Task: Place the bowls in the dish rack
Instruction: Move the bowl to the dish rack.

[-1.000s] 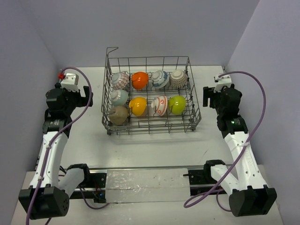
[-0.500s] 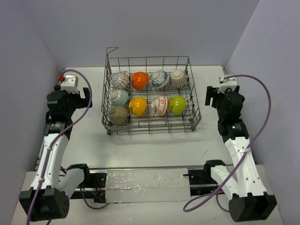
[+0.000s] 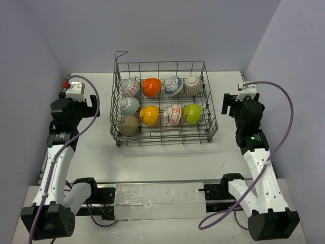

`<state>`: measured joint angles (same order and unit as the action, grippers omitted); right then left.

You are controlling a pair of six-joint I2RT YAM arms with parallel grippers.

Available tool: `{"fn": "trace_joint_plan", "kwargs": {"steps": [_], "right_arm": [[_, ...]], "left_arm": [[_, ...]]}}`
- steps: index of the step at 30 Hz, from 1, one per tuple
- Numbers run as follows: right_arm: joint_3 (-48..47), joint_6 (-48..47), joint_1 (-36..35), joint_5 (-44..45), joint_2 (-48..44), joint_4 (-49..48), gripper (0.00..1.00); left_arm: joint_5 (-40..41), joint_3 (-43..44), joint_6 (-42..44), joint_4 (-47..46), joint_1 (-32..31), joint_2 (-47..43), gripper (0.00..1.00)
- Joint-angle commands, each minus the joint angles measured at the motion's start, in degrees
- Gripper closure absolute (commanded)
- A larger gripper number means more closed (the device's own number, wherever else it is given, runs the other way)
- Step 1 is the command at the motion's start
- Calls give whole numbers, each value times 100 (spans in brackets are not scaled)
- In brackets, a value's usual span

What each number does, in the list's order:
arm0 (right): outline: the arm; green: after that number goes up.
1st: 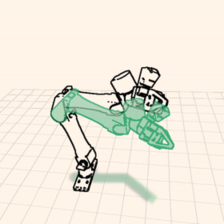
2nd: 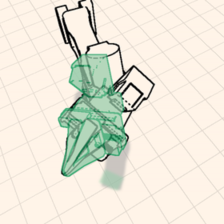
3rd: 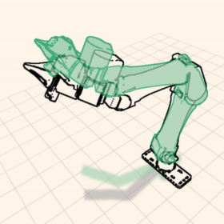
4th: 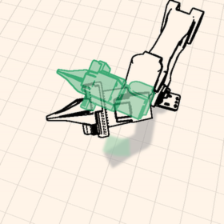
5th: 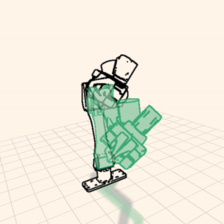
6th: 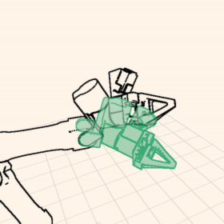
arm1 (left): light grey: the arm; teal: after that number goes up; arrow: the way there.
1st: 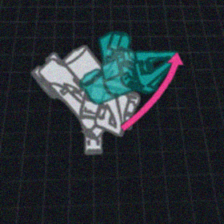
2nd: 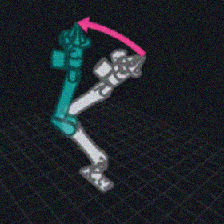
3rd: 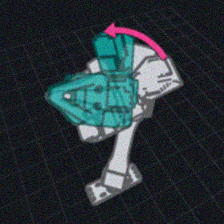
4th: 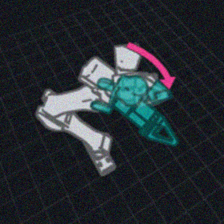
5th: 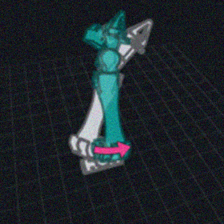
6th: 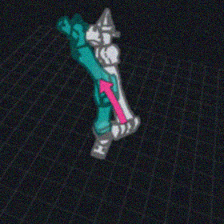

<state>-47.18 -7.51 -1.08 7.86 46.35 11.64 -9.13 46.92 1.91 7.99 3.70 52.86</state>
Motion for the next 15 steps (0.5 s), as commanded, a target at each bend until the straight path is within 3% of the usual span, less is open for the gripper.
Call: {"fn": "trace_joint_plan", "kwargs": {"steps": [1,15], "right_arm": [[68,74,29,40,-38,-294,15],[-46,135,29,190,348,-171,14]], "left_arm": [[-10,28,11,-148,-10,-92,1],[-116,2,20,-69,-10,-92,1]]}}
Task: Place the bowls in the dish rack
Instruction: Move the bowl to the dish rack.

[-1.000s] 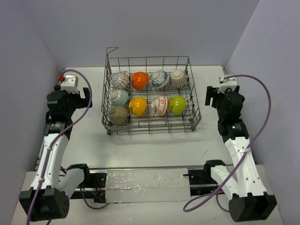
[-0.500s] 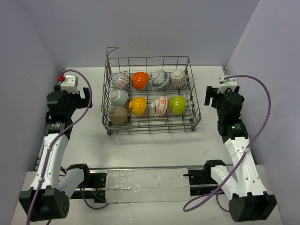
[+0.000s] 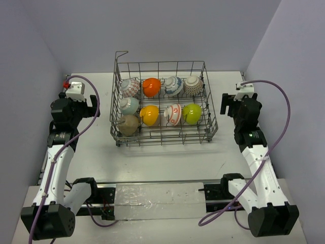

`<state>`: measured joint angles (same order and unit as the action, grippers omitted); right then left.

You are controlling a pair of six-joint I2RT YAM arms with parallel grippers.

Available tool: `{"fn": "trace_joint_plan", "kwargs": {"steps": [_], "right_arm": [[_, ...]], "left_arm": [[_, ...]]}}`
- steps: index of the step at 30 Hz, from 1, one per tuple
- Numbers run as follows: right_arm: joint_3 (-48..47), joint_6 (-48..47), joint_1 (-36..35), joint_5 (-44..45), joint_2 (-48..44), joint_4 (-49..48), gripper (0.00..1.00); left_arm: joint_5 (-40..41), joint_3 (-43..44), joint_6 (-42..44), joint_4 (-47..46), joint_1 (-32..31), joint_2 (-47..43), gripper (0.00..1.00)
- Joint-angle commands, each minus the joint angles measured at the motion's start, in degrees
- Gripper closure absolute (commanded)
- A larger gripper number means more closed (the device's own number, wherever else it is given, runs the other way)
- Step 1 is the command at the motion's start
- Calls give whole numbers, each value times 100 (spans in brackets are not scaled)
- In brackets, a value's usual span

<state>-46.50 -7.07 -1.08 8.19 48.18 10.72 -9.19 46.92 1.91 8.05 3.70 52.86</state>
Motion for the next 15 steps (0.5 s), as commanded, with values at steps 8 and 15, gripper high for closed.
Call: {"fn": "trace_joint_plan", "kwargs": {"steps": [8,15], "right_arm": [[-157,21,38,-546,525,246,12],[-193,65,29,-1020,833,422,17]], "left_arm": [[-127,-33,28,-94,-10,-74,1],[-127,72,-7,-15,-10,-74,1]]}}
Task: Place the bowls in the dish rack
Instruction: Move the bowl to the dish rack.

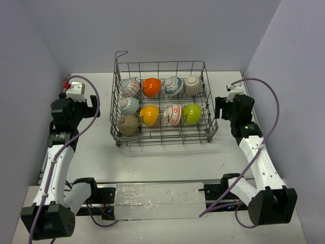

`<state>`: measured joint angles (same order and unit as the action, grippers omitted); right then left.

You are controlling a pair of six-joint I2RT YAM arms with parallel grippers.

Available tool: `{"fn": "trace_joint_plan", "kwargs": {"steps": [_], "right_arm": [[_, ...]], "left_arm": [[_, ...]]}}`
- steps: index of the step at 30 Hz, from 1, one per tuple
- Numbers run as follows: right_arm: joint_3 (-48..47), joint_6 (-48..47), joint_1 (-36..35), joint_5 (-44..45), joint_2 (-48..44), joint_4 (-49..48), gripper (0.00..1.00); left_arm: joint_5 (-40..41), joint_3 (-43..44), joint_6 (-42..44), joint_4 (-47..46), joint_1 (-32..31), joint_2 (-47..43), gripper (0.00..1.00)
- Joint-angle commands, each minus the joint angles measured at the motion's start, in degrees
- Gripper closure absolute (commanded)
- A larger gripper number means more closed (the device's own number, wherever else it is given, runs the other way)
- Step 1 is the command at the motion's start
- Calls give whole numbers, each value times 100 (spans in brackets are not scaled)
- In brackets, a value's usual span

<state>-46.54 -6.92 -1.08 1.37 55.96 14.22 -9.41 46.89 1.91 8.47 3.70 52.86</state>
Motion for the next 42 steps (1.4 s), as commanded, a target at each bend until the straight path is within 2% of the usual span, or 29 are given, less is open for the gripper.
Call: {"fn": "trace_joint_plan", "kwargs": {"steps": [1,16,22,23,25,26,30,34,35,42], "right_arm": [[-197,50,29,-382,151,90,18],[-329,33,38,-901,652,406,27],[-373,-11,29,-997,802,511,42],[-408,-20,29,-1024,828,529,52],[-417,-38,38,-1042,890,582,60],[-426,-46,29,-1059,899,591,68],[-426,-90,38,-1095,934,626,85],[-434,-126,38,-1182,934,661,94],[-434,-134,38,-1183,934,670,99],[-426,-240,29,-1323,872,758,100]], "left_arm": [[-96,83,-15,-73,-10,-65,1],[-114,65,2,-74,-19,-57,1],[-131,30,2,-82,-10,-48,1],[-131,30,11,-82,-10,-48,1],[-140,22,2,-100,-10,-39,1],[-149,30,2,-100,-10,-39,1],[-158,13,11,-109,-10,-65,1],[-166,-5,2,-109,-10,-74,1],[-175,4,2,-109,-1,-83,1],[-193,30,2,-82,-10,-48,1]]}}
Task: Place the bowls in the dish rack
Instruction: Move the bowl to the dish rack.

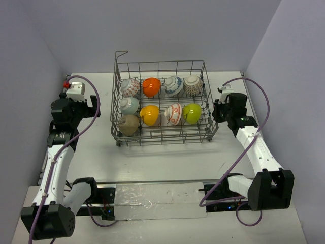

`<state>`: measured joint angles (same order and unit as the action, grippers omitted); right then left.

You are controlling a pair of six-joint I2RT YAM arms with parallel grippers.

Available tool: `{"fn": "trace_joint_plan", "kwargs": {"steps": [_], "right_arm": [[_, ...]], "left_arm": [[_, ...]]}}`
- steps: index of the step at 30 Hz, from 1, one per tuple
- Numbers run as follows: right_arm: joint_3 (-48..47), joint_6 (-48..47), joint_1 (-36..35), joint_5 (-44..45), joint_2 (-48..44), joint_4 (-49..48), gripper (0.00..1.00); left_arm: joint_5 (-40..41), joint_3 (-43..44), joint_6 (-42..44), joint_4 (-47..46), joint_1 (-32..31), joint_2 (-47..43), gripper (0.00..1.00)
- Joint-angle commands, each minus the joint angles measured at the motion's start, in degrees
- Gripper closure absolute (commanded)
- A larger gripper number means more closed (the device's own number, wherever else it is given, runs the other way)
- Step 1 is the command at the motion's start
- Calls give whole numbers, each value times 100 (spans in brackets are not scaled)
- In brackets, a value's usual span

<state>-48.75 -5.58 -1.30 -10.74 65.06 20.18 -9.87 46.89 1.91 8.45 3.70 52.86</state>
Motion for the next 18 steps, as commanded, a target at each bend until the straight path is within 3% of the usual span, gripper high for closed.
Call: {"fn": "trace_joint_plan", "kwargs": {"steps": [1,18], "right_arm": [[-205,-373,51,-156,-54,170,100],[-231,-566,86,-534,-187,530,100]], "left_arm": [[-138,30,-7,-80,-10,-39,1],[-77,65,20,-36,-10,-30,1]]}}
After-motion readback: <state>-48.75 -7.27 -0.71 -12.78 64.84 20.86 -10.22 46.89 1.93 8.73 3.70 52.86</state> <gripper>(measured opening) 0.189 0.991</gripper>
